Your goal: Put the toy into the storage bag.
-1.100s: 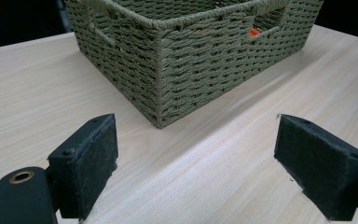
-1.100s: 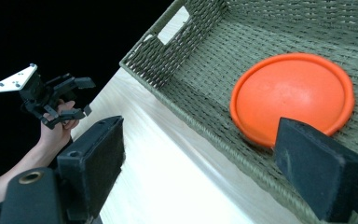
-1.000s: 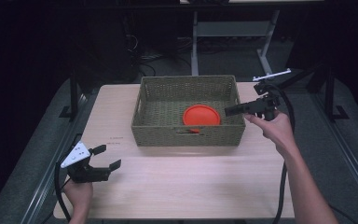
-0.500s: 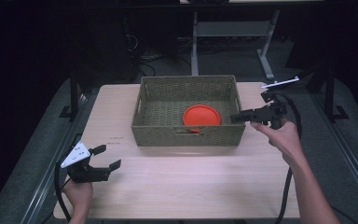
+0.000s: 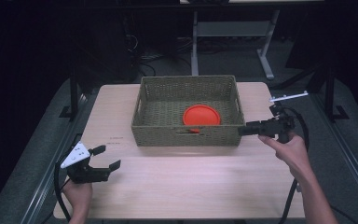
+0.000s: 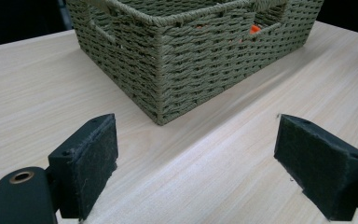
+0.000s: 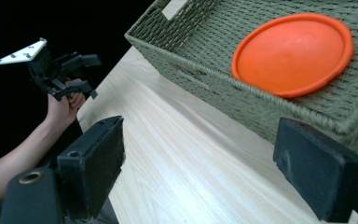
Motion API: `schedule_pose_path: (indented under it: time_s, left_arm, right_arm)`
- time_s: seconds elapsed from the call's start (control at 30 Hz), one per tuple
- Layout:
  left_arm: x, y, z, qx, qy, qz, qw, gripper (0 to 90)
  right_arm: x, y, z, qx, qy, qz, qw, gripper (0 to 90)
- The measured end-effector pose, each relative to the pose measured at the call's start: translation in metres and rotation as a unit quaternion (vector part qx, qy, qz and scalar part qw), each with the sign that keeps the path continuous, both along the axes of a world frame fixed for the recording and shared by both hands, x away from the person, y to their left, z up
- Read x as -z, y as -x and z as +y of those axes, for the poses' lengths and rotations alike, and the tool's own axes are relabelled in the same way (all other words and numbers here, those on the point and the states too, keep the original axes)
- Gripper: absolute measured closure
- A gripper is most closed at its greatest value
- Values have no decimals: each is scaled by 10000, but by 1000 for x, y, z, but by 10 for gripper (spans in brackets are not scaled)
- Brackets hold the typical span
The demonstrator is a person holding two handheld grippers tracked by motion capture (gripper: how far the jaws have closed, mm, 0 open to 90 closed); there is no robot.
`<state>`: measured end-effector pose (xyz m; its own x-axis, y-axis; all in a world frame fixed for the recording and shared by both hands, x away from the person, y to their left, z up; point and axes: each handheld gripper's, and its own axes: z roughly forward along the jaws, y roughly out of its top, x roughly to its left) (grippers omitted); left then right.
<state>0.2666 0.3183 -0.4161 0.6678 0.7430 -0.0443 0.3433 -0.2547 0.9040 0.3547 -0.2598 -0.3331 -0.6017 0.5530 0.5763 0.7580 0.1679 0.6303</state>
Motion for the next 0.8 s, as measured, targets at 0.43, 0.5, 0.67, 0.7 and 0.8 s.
schedule_pose_path:
  time_s: [0.43,0.5,0.67,0.7,0.8]
  left_arm:
    - [0,0,0,9,1,5,10000,127]
    - [0,0,0,7,-12,14,10000,126]
    - [0,0,0,9,-13,24,10000,126]
    - [0,0,0,10,-13,23,10000,126]
    - [0,0,-1,19,-28,26,10000,126]
  right_arm:
    - [15,13,-11,100,-105,3,9999,156]
    - [18,15,-12,97,-109,15,9999,156]
    - [26,20,-16,127,-125,74,9998,156]
    - [28,22,-17,134,-126,70,9998,156]
    - [35,25,-21,184,-124,74,9997,158]
